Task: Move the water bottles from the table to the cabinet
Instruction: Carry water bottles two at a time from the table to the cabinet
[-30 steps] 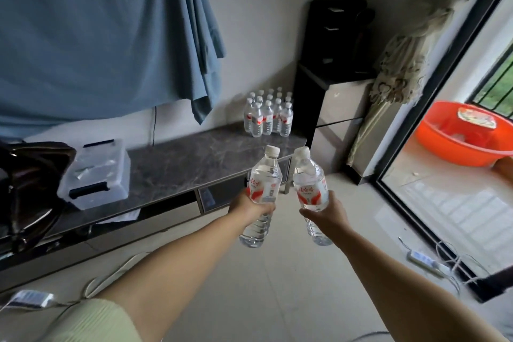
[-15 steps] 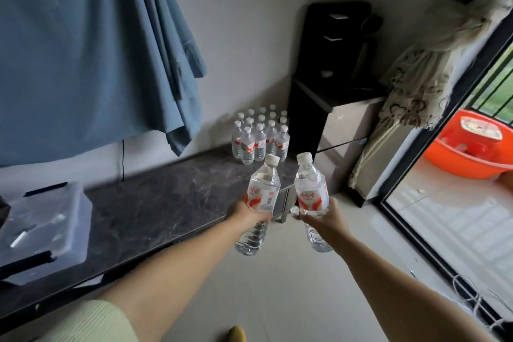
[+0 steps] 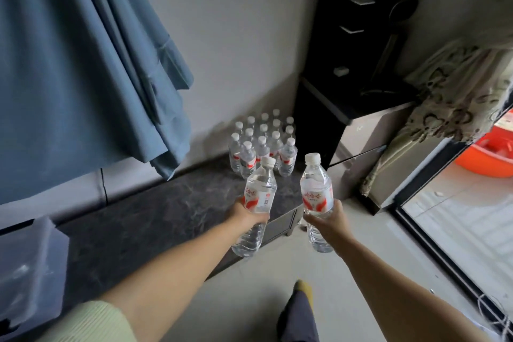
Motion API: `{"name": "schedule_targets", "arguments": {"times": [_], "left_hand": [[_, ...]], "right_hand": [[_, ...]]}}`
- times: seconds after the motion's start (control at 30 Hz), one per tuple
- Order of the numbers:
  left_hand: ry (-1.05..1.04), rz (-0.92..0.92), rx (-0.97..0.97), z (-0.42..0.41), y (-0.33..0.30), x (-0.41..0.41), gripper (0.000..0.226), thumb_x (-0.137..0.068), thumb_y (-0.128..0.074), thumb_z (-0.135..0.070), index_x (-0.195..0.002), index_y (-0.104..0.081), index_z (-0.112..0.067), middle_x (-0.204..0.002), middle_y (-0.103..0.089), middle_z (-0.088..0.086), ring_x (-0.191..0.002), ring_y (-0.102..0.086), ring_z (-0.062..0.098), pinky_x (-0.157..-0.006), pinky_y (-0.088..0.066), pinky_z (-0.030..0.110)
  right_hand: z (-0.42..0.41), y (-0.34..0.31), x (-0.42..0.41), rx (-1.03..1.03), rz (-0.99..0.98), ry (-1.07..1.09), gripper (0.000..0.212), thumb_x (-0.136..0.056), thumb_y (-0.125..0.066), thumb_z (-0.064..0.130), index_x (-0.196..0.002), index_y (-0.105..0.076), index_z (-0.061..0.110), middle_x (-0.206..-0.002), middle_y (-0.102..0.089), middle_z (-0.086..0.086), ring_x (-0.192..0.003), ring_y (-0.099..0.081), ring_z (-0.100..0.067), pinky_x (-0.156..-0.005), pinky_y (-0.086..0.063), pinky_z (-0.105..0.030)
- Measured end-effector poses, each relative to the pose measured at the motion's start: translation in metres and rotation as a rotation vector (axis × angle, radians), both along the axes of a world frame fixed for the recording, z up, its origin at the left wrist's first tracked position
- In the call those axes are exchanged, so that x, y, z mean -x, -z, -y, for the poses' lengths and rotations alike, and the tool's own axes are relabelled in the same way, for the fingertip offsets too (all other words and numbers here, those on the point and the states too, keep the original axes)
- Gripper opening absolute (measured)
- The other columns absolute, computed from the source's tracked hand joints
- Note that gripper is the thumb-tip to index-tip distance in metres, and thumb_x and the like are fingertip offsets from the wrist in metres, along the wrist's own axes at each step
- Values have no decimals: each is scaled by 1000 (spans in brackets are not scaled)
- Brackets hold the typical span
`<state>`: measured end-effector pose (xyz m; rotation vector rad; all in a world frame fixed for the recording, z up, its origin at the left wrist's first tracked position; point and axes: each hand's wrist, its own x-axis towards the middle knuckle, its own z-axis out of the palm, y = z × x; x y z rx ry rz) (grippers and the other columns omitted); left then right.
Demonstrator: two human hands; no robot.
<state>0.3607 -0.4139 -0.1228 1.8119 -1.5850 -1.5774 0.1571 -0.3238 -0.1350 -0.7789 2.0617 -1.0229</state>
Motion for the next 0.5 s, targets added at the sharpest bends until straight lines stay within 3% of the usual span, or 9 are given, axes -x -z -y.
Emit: {"name": "schedule_targets", "arguments": {"times": [0.1,0.2,0.33,0.43,0.5], "left_hand": [[-10,58,-31,28,10,20,66,-66,-86,-30,-122,-55,-15,-116,-66,6,-106,-63,25,-98,-49,38],[-42,62,-41,59,21,48,64,-67,-85,-31,-121,-56,-13,-113,-66,6,-102,-63,23,-95,-50,37],[-177,53,-51,99,36,97,58,-67,-85,-30,-116,-56,-18,-112,-67,4,-96,-63,20,-85,-49,30],[-328,1,-69,123,50,131,58,-67,-86,-26,-114,-52,-21,-110,-63,-1,-101,-61,21,-87,-47,31],[-397,15,-73,133,61,146,58,-66,-86,-28,-114,-53,-20,-103,-60,-3,-100,-61,22,-83,-46,30]], "right_hand": [[33,9,23,-37,-38,8,59,-64,-87,24,-108,-49,14,-102,-65,-9,-90,-64,-25,-80,-55,-43],[69,17,54,-60,-51,-11,55,-63,-87,27,-101,-48,21,-97,-66,-2,-79,-61,-16,-65,-49,-30],[127,29,111,-104,-8,-62,58,-62,-87,26,-104,-47,24,-98,-65,0,-89,-63,-22,-76,-50,-35],[164,38,149,-130,49,-75,58,-63,-87,25,-109,-51,21,-101,-67,-2,-93,-65,-24,-87,-54,-43],[184,47,168,-126,87,-80,60,-64,-87,22,-113,-52,20,-103,-68,-3,-94,-65,-24,-86,-53,-41]]}}
